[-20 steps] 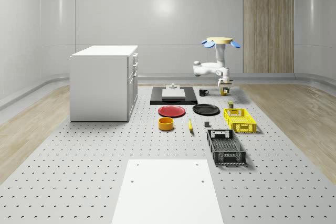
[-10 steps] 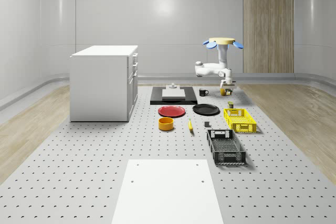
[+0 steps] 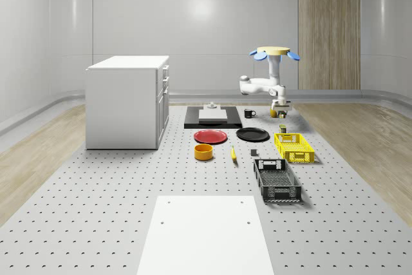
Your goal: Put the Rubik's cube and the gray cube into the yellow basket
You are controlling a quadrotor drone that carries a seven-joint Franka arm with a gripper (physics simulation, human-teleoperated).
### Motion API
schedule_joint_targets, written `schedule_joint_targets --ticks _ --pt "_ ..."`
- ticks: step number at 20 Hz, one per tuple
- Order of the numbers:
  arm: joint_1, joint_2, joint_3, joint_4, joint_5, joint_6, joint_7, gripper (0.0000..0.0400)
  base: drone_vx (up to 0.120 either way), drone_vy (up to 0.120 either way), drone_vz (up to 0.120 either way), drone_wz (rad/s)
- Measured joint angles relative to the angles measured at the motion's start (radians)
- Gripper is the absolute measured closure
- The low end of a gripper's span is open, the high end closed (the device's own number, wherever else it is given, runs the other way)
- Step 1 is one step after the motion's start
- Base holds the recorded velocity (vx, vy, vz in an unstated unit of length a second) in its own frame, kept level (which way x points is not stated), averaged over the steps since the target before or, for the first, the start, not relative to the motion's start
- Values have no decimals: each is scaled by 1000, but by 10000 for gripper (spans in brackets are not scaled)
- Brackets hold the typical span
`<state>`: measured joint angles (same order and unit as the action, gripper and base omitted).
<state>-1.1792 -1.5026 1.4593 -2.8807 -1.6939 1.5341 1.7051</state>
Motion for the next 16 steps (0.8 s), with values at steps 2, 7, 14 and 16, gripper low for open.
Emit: schedule_joint_targets --ticks 2,7,14,16 --pt "-1 -4 1 0 2 4 0 75 120 0 0 0" --pt "-2 -14 2 0 6 13 1 75 120 0 0 0" --pt "-3 -27 4 1 11 25 3 75 120 0 0 0" --pt "-4 -30 4 1 12 28 3 75 120 0 0 0"
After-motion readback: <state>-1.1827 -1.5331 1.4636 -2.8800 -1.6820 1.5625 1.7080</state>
